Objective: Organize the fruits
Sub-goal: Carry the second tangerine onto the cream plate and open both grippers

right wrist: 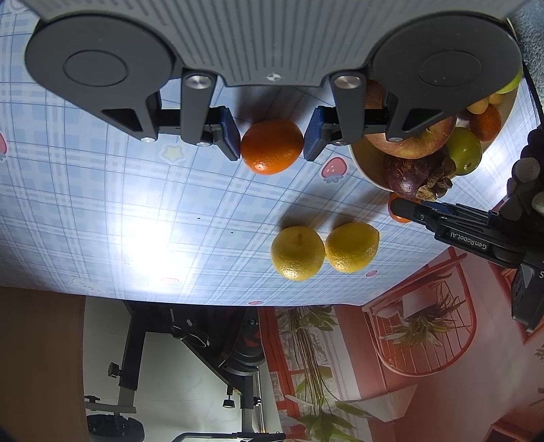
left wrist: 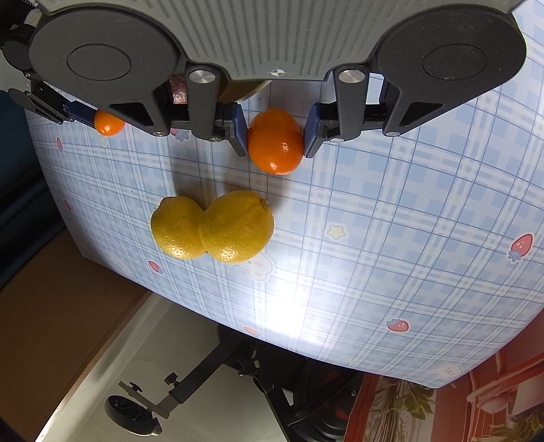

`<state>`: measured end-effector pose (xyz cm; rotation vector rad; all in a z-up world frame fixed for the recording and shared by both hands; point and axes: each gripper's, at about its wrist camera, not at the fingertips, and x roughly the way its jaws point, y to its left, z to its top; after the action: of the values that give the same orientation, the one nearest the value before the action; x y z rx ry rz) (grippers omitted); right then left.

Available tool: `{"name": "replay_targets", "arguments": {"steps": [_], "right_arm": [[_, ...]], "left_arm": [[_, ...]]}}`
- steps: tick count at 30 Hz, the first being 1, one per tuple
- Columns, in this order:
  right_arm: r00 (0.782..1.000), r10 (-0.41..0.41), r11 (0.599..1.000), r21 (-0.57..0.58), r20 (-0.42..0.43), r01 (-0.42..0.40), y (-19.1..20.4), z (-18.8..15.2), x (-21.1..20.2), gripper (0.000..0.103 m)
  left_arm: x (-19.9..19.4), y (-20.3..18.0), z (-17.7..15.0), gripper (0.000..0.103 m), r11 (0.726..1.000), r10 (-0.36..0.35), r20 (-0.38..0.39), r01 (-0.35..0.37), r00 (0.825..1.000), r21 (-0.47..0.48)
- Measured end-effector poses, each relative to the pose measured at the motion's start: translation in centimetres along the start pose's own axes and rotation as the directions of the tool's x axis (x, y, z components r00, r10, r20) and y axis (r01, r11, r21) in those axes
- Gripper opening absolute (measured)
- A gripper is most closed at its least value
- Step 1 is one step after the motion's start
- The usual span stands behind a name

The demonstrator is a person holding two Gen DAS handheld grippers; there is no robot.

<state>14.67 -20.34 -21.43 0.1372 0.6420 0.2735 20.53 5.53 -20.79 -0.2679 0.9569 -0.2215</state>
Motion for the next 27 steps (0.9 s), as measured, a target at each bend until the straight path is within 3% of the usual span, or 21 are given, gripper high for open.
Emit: {"name": "replay_targets", "arguments": {"steps": [8,16,27], "right_arm": [[0.999,-0.005,1.0,0.021,0.036,0.004,0.2,0.1,-1.6,0.043],[0.996,0.019,1.0,-0.018,0.081,-0.018,2.1,0.3,-5.0,0.043],[0.997,0.065,0.996,-0.072,0.044,-0.061,5.6,-2.3,-8.5,0.043]], "left_arm": [[-3.5,-0.9,-0.6,0.037,0.999,0.0,0.047,-0.003,0.999,0.05],[-8.0,-2.2,-2.3,0.037,0.994,-0.046,0.08,0.038,0.996,0.101],[-9.9,-3.5,-5.6,0.037,0.984,-0.088,0.053,0.079,0.995,0.162]]}}
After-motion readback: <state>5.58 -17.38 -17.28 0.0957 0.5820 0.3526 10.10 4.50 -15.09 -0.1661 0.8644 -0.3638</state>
